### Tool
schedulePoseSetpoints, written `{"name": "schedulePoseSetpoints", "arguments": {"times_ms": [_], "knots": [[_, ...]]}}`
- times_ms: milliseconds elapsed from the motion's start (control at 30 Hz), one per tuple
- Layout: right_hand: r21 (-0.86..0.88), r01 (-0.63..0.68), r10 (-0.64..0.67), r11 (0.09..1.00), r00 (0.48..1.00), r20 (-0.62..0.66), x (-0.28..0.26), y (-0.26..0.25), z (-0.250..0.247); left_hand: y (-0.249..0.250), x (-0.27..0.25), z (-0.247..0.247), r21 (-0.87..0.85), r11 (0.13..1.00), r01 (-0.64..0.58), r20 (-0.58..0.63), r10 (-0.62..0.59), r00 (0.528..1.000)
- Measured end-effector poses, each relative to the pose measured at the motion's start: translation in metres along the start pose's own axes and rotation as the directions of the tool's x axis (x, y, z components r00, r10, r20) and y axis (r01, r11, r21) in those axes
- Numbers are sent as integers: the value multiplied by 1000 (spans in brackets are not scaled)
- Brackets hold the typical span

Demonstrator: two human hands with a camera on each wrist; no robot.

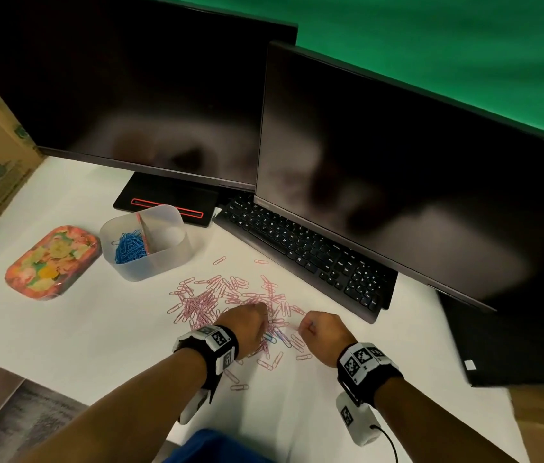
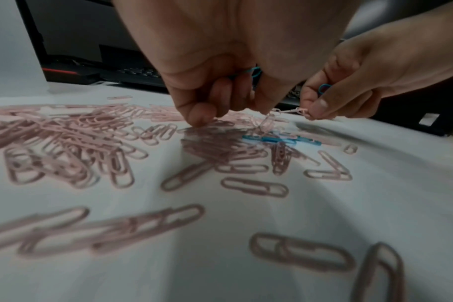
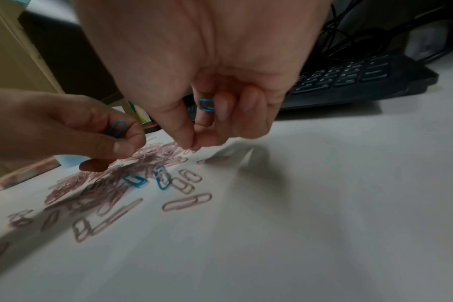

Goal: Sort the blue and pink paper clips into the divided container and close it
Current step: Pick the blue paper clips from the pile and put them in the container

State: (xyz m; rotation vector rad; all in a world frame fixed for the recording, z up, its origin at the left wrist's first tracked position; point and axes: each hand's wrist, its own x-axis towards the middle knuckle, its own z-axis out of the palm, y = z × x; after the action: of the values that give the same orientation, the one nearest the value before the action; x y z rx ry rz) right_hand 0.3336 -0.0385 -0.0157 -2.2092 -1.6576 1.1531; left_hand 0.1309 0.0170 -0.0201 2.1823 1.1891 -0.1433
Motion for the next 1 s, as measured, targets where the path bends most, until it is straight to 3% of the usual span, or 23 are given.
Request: {"name": "schedulePoseSetpoints", "arguments": {"times_ms": [133,233,333,433,500,700,800,867,1000], "knots": [[61,-12,13,998,1000,-28,0,-3,-6,-2,1,-2,-141,990,4,-66,-13,998],[94,-58,65,994,995,-76,4,-7,-8,-3,0,-3,-135,990,29,-115,-45,992],[-76,-51,41,996,992,-123,3,-12,-3,-2,-1,-2,-1,1000,-7,-55,7,998],[-284,81,-88,956,996,-13,-7,-20,15,1,-1,-1,74,997,-24,8,24,1000],[-319,90,-87,943,996,23,-10,-24,24,3,1,-1,115,993,-27,22,24,999],[-164,-28,30,986,1000,9,-4,-23,21,1,2,-3,142,990,-10,75,-1,997],[-107,-90,88,990,996,-31,-2,-18,11,-4,-1,-5,45,999,3,61,-6,998],[-172,-87,73,981,994,-88,-3,-16,7,-8,-2,-5,-77,997,20,14,-19,1000],[-318,73,-85,945,996,-23,-7,-24,16,-11,-3,-7,-374,924,83,-69,-117,991]]}}
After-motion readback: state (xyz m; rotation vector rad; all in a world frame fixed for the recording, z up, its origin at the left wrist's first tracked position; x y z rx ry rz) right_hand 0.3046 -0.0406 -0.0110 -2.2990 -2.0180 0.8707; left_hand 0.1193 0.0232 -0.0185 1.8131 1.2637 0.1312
